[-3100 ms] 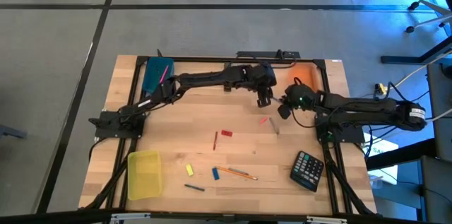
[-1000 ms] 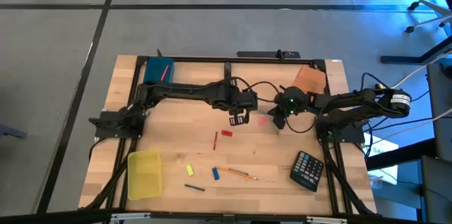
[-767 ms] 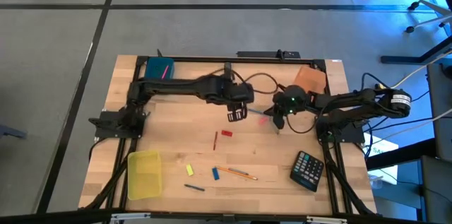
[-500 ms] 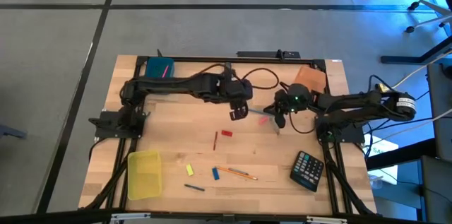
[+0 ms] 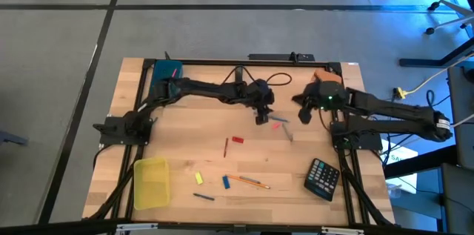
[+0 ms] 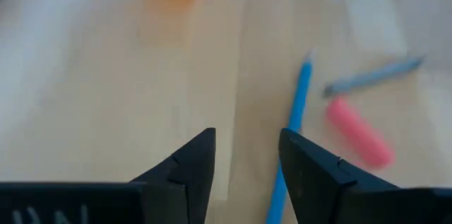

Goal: Sort crayons/erasers/pens/pencils in bins
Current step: Put the blue pencil into the blue bin

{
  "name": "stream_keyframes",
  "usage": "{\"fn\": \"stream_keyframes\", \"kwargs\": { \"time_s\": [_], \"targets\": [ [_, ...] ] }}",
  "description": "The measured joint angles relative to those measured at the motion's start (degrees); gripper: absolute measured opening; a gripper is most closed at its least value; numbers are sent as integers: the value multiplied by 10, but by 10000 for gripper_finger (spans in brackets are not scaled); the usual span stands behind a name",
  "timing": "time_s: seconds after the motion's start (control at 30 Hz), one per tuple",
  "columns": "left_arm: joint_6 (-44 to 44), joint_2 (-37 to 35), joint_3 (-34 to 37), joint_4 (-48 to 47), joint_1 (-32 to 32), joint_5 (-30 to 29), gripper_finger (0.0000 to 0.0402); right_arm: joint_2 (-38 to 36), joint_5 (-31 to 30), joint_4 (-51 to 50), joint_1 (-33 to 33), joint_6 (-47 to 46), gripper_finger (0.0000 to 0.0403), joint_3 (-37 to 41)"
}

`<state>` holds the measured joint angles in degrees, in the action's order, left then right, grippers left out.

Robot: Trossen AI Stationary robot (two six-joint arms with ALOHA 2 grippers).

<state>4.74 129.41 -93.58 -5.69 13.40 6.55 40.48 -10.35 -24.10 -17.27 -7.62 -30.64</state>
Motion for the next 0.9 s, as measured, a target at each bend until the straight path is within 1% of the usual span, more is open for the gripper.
{"fn": "stream_keyframes", "kwargs": {
  "time_s": [0.07,0.13,0.27,0.3,0.33,0.43,0.5,0.63,0.77,0.8,0.9],
  "targets": [
    [-1,17,0,1,6,28,151,-12,-74,-47,5,-8,56,-18],
    [2,28,0,-3,7,42,151,-21,-117,-77,7,-16,56,-29],
    [27,33,0,-21,3,35,151,-24,-143,-94,6,-25,56,-27],
    [32,33,0,-29,2,31,151,-22,-158,-92,7,-26,56,-24],
    [36,33,-1,-34,1,28,151,-21,-183,-91,6,-27,56,-20],
    [40,32,-3,-58,0,16,150,-14,-291,-89,0,-30,56,-6],
    [35,31,-4,-74,0,11,147,-7,-333,-95,-12,-45,56,0],
    [12,30,-4,-93,0,-4,140,15,-346,-97,-46,-55,51,2],
    [-5,30,-4,-97,-3,-19,132,38,-342,-46,-92,-12,45,2],
    [-8,30,-4,-98,-3,-23,130,45,-331,-30,-104,0,43,2],
    [-12,30,-3,-99,-3,-28,120,62,-266,-8,-133,20,41,2]
  ]
}}
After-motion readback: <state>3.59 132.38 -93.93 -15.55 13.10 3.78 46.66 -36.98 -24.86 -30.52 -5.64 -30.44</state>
